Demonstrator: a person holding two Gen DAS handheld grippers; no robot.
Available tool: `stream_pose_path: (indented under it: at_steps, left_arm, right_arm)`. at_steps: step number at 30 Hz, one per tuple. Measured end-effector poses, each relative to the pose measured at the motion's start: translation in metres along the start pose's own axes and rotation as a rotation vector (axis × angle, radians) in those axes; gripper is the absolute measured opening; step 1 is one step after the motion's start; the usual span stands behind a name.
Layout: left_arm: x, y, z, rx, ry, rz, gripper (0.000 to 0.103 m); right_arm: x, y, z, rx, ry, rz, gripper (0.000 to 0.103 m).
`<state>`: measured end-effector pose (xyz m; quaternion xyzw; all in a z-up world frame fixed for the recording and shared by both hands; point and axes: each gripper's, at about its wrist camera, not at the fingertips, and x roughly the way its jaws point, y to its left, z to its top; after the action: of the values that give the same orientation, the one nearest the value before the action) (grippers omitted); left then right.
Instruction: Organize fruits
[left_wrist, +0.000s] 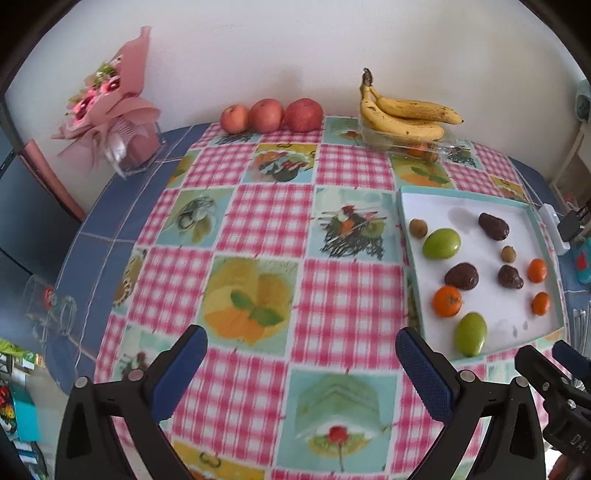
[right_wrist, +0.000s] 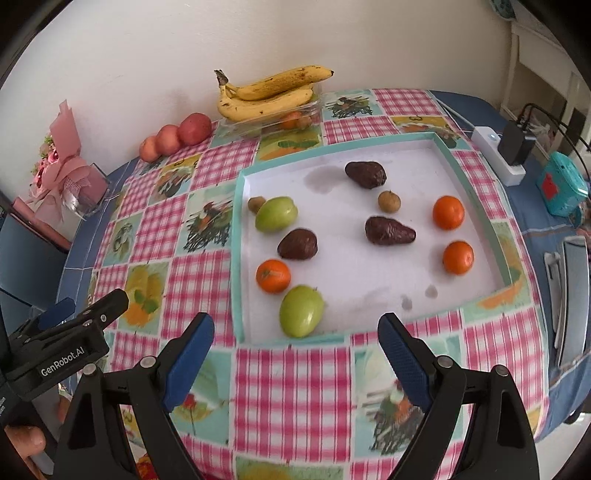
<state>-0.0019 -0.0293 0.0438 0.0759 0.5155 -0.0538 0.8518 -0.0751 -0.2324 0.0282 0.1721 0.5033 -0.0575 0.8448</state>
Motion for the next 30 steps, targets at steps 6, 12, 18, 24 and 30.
stream_pose_path:
  at_steps: [6, 12, 18, 24, 30]
  left_arm:
    - [-0.006, 0.014, -0.02, -0.017, 0.01, 0.004, 0.103]
    - [0.0, 0.014, -0.034, 0.013, 0.015, 0.055, 0.103]
    - [0.003, 0.016, -0.041, 0.004, 0.008, 0.037, 0.103]
    - [0.003, 0.022, -0.041, -0.026, 0.0, 0.018, 0.103]
    - [0.002, 0.02, -0.042, -0.019, -0.011, 0.032, 0.103]
  right_arm:
    - [-0.009, 0.004, -0.021, -0.019, -0.008, -0.032, 0.091]
    - [-0.003, 0.0, -0.038, -0.015, -0.005, -0.043, 0.091]
    - [0.008, -0.005, -0.047, -0.016, 0.019, -0.048, 0.091]
    - [0.005, -0.006, -0.047, -0.018, -0.006, -0.046, 0.091]
    - [0.003, -0.008, -0.046, -0.015, -0.043, -0.045, 0.091]
